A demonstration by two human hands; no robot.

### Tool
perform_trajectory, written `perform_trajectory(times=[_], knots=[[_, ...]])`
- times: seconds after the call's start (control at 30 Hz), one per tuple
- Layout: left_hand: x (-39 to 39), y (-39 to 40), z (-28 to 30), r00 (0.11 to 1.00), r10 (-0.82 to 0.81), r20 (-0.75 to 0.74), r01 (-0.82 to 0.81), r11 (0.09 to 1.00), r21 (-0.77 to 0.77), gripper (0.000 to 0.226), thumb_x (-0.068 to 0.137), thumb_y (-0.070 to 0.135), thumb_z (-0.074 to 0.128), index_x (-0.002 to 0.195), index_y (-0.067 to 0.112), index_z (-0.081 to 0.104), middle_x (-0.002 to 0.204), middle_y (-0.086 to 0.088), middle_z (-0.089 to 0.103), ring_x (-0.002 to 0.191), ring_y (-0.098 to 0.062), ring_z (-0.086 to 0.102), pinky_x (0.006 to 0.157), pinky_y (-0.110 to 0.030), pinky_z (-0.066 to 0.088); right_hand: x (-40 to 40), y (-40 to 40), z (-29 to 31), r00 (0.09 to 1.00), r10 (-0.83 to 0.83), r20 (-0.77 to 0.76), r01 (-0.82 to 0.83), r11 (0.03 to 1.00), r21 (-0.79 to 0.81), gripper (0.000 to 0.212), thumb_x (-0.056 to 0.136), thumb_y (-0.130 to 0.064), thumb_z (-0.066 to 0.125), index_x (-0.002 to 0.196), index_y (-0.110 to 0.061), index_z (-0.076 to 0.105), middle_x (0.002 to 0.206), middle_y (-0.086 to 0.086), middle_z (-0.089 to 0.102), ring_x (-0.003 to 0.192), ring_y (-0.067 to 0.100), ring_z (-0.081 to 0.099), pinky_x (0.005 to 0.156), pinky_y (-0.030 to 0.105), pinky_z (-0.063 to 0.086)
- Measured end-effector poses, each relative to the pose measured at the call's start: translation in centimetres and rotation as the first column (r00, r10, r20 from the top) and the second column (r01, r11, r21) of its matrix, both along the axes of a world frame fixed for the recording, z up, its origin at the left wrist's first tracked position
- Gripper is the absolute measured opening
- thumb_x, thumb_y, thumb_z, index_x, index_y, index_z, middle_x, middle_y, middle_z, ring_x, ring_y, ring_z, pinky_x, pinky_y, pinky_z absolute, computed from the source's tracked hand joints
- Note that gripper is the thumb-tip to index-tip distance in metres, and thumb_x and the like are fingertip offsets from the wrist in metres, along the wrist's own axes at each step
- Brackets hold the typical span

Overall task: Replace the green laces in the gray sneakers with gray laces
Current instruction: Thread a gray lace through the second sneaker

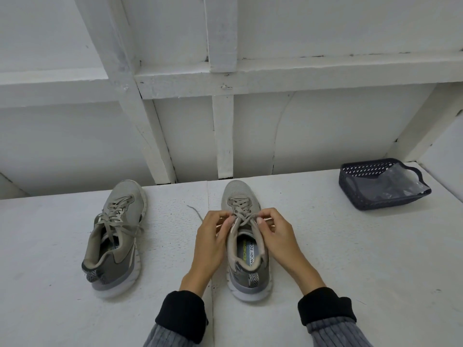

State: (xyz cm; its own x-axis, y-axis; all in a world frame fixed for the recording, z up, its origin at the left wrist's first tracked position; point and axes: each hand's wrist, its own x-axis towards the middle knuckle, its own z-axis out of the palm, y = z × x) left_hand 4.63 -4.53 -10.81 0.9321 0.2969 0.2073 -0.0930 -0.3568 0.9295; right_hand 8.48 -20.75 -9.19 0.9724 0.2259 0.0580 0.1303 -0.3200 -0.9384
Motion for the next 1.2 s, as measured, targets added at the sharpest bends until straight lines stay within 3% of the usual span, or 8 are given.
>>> perform_trajectory(times=[0.17,0.3,0.53,0.63,0.73,0.9,1.07,1.2], knots=[[0.4,0.6,0.4,1.000,-0.025,-0.015,0.025,0.999,-0.029,0.019,0.095,0.011,0.062,0.090,0.027,0.071,0.094,0.008,0.068,0.091,-0.006,0.065,0.081,-0.023,0.053,0.6,-0.1,0.6,0.996,0.020,-0.082,-0.010,0.992,0.122,0.010,0.091,-0.014,0.064,0.088,-0.020,0.072,0.087,-0.007,0.072,0.078,0.001,0.063,0.071,0.014,0.048],[0.0,0.1,0.5,0.998,0.064,-0.008,-0.064,0.998,0.014,0.018,0.095,0.013,0.061,0.086,0.028,0.062,0.094,0.008,0.062,0.088,-0.003,0.061,0.079,-0.024,0.052,0.6,0.2,0.4,0.991,-0.131,0.037,0.132,0.991,-0.013,0.013,0.091,-0.008,0.061,0.083,-0.018,0.065,0.088,-0.005,0.066,0.072,0.001,0.060,0.063,0.010,0.044],[-1.1,0.2,-0.5,0.975,0.220,0.038,-0.222,0.938,0.266,0.013,0.096,0.017,0.059,0.088,0.023,0.050,0.095,0.012,0.050,0.093,0.004,0.053,0.068,-0.018,0.043,-0.8,0.1,-0.6,0.948,-0.209,0.242,0.268,0.931,-0.248,0.006,0.095,-0.013,0.052,0.090,-0.016,0.052,0.094,-0.004,0.050,0.074,0.012,0.055,0.065,0.024,0.042],[-0.9,-0.2,-0.7,0.981,0.195,-0.011,-0.193,0.974,0.122,0.012,0.098,0.018,0.057,0.088,0.022,0.053,0.093,0.012,0.057,0.089,0.001,0.056,0.072,-0.019,0.045,-0.8,0.2,-0.8,0.959,-0.241,0.148,0.268,0.939,-0.213,0.006,0.096,-0.015,0.052,0.090,-0.017,0.053,0.092,-0.004,0.054,0.076,0.009,0.055,0.064,0.019,0.041],[-1.3,0.3,-0.3,0.998,0.024,-0.057,-0.030,0.993,-0.110,0.014,0.102,0.019,0.051,0.093,0.022,0.061,0.091,0.008,0.068,0.090,-0.001,0.061,0.079,-0.011,0.043,-0.5,-0.8,-0.4,0.982,-0.157,-0.103,0.158,0.987,0.000,0.003,0.094,-0.017,0.058,0.097,-0.018,0.057,0.092,-0.002,0.063,0.083,0.011,0.059,0.065,0.010,0.043],[-1.7,1.0,-0.5,0.994,-0.073,-0.079,0.064,0.992,-0.112,0.017,0.098,0.029,0.055,0.087,0.022,0.065,0.087,0.008,0.067,0.087,-0.010,0.059,0.083,-0.031,0.045,-0.9,-1.2,-0.4,0.989,-0.051,-0.136,0.057,0.997,0.042,0.008,0.094,-0.020,0.060,0.087,-0.018,0.062,0.086,-0.004,0.062,0.073,0.009,0.049,0.064,0.009,0.039],[-1.8,0.0,-0.7,0.977,0.133,-0.167,-0.148,0.986,-0.081,0.023,0.095,0.034,0.061,0.074,0.024,0.058,0.072,0.015,0.063,0.074,-0.005,0.056,0.082,-0.039,0.043,-1.1,-0.9,-0.8,0.980,-0.192,-0.046,0.194,0.980,0.035,0.022,0.092,-0.013,0.061,0.072,-0.005,0.056,0.065,-0.002,0.052,0.058,0.005,0.041,0.054,0.015,0.034],[-2.7,0.5,-1.5,0.853,0.391,-0.346,-0.368,0.920,0.133,0.025,0.096,0.032,0.055,0.072,0.024,0.051,0.071,0.009,0.059,0.078,-0.015,0.054,0.080,-0.039,0.028,-1.5,-2.9,-2.8,0.928,-0.373,0.010,0.370,0.916,-0.157,0.026,0.087,-0.010,0.061,0.064,-0.007,0.049,0.062,0.003,0.050,0.060,0.017,0.044,0.054,0.029,0.035]])
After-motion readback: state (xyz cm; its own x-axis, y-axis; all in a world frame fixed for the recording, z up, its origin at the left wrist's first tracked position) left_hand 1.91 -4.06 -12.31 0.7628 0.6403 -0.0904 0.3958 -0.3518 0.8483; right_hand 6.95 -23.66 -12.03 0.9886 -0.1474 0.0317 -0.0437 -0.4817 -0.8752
